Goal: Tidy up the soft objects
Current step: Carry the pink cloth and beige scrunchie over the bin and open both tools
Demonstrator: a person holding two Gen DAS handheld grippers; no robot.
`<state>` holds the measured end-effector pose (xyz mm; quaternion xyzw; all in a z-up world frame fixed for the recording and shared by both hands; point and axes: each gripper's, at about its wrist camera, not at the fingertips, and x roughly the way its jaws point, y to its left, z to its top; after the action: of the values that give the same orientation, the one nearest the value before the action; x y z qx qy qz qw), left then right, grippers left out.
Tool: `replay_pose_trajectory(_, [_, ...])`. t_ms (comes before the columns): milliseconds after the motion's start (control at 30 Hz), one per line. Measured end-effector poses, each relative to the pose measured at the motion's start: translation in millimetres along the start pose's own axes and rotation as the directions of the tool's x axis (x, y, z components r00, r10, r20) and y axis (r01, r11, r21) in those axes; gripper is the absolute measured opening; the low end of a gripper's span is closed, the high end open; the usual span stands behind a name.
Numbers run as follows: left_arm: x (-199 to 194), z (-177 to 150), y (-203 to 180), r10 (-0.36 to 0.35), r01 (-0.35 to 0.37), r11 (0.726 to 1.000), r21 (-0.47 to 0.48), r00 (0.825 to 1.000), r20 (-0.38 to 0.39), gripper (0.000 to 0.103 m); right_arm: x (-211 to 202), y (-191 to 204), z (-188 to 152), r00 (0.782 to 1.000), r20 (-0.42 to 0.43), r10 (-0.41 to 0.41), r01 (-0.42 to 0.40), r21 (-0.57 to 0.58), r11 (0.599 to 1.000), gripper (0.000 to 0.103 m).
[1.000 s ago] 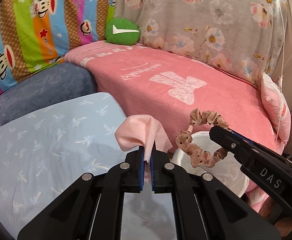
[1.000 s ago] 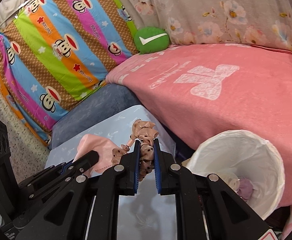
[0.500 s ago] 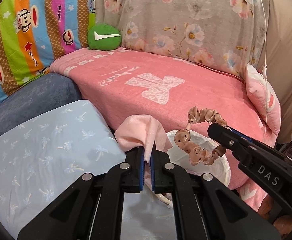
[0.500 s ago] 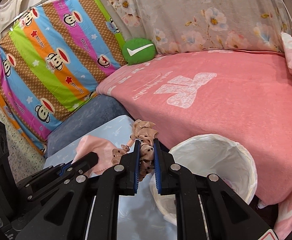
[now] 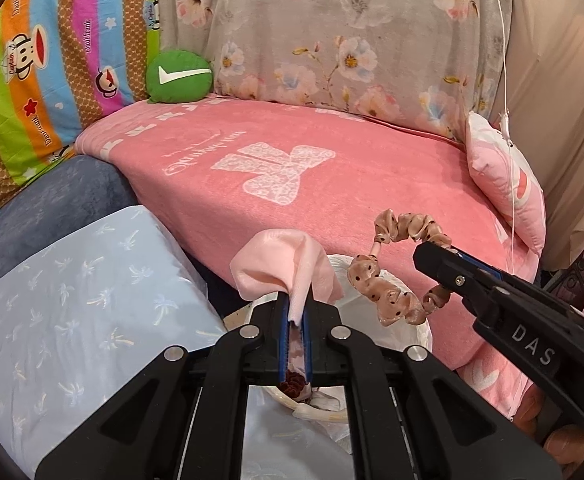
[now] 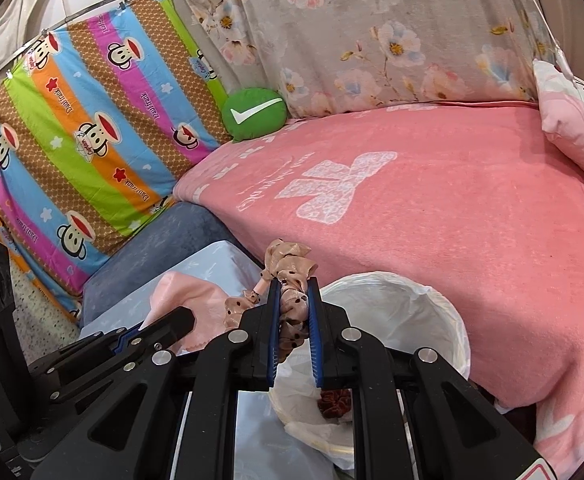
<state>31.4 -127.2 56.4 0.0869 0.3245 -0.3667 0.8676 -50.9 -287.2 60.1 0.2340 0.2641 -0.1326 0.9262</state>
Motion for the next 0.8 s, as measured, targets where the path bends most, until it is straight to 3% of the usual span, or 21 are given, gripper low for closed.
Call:
replay_pose_trajectory(500, [27.4, 1.6, -13.9, -0.039, 0.039, 0.999, -0.007, 0.998, -0.042, 0.008, 8.0, -23.6, 1.9, 0.999, -0.014, -0.039, 0.039, 0.006, 0.999, 0.013])
replay_pose_trajectory(567, [30.5, 2.0, -12.9, -0.042, 0.042, 0.999, -0.011, 0.998, -0.044, 0.018, 10.8, -24.3, 2.4, 0.999, -0.018, -0.041, 0.041, 0.001, 0.999, 0.014])
replay_pose_trajectory(633, [31.2, 1.4, -11.8, -0.035, 0.034, 0.999, -0.018, 0.999, -0.031, 0.044, 13.2, -25.6, 2.3, 0.999, -0.02, -0.042, 0.042, -0.002, 0.999, 0.015])
replay_pose_trajectory(700, [29.9, 0.7, -10.9, -0.015, 0.015, 1.0, -0.018, 1.0, -0.008, 0.06, 16.2, -27.3, 1.9, 0.999, -0.024, -0.046, 0.046, -0.002, 0.999, 0.017])
replay_pose_trajectory(800, [30.2, -0.1, -8.8, 0.004, -0.004, 1.0, -0.013, 1.0, 0.0, 0.065, 21.3, -28.8, 1.0, 0.998, -0.032, -0.048, 0.048, 0.002, 0.999, 0.02])
